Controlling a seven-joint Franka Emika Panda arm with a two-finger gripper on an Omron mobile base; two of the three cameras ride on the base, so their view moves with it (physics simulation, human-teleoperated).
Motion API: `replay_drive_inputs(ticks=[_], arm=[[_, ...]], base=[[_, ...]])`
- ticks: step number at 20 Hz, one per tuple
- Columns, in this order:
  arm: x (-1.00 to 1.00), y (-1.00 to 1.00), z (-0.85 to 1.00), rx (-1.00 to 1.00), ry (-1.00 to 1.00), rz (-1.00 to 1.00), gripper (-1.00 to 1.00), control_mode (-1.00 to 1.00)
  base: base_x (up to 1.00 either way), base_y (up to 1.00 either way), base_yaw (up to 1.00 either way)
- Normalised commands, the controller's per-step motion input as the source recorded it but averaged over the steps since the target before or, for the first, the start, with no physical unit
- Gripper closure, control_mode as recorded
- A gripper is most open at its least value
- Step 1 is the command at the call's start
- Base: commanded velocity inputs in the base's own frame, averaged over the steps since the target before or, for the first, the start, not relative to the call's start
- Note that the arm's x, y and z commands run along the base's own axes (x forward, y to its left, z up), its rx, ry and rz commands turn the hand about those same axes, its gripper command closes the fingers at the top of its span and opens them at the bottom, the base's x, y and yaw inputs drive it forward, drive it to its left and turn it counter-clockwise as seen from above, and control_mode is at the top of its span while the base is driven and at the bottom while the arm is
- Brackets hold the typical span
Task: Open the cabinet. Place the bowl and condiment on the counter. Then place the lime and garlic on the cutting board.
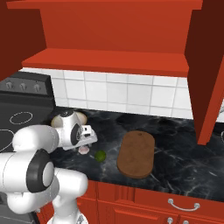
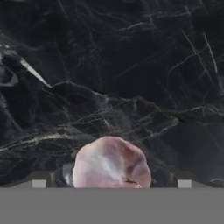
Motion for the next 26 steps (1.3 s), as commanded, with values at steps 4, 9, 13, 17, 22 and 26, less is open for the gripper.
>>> replay_drive_inputs(ticks=[4,9,13,17,22,26], arm=[[0.01,0.00,-0.26,-0.03,0.00,0.00,-1.00,-1.00],[0.00,-0.14,-0.30,0.00,0.00,0.02,-1.00,-1.00],[0.00,-0.14,-0.31,-0.01,0.00,0.01,-1.00,-1.00],[-0.15,0.00,-0.30,-0.10,0.01,0.00,1.00,-1.00],[-0.43,0.00,-0.52,-0.09,0.00,0.00,1.00,-1.00],[-0.65,-0.13,-0.65,-0.05,0.00,0.00,1.00,-1.00]], base=[[0.00,0.00,0.00],[0.00,0.00,0.00],[0.00,0.00,0.00],[0.00,0.00,0.00],[0.00,0.00,0.00],[0.00,0.00,0.00]])
